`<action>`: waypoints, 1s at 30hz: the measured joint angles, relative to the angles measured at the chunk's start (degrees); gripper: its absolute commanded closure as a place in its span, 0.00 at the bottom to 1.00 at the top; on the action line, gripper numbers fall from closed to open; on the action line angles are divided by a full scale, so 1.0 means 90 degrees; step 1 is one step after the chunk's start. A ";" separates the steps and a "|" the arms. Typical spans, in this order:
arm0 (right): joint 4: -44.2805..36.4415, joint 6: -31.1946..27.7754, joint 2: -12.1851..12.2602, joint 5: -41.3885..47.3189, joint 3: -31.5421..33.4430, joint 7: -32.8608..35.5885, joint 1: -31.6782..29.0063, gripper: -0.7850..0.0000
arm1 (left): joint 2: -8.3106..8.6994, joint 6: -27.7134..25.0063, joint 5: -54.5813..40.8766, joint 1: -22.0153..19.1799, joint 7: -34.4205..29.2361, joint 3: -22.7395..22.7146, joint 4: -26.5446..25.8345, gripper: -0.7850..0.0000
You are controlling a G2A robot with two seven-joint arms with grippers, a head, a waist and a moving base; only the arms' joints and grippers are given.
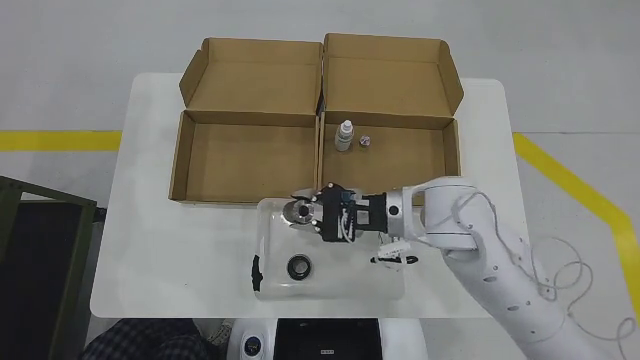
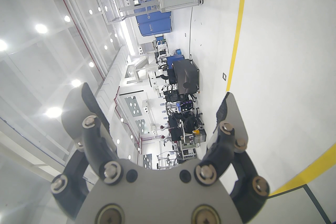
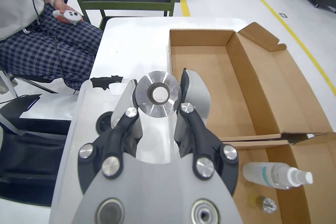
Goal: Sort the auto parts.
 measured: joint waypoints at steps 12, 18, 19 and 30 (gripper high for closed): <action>-0.0010 0.0006 0.0138 0.0598 0.0894 -0.0621 -0.0205 1.00 | 0.0000 0.0000 0.0000 0.0000 0.0000 0.0000 0.0000 0.00; -0.0023 0.0024 0.0215 0.0819 0.1332 -0.0802 -0.0439 1.00 | 0.0000 0.0000 0.0000 0.0000 0.0000 0.0000 0.0000 0.00; -0.0023 0.0031 0.0224 0.0836 0.1379 -0.0818 -0.0466 1.00 | 0.0000 0.0000 0.0000 0.0000 0.0000 0.0000 0.0000 0.00; 0.0035 0.0126 0.0270 0.1019 0.1513 -0.0853 -0.0491 1.00 | 0.0000 0.0000 0.0000 0.0000 0.0000 0.0000 0.0000 0.00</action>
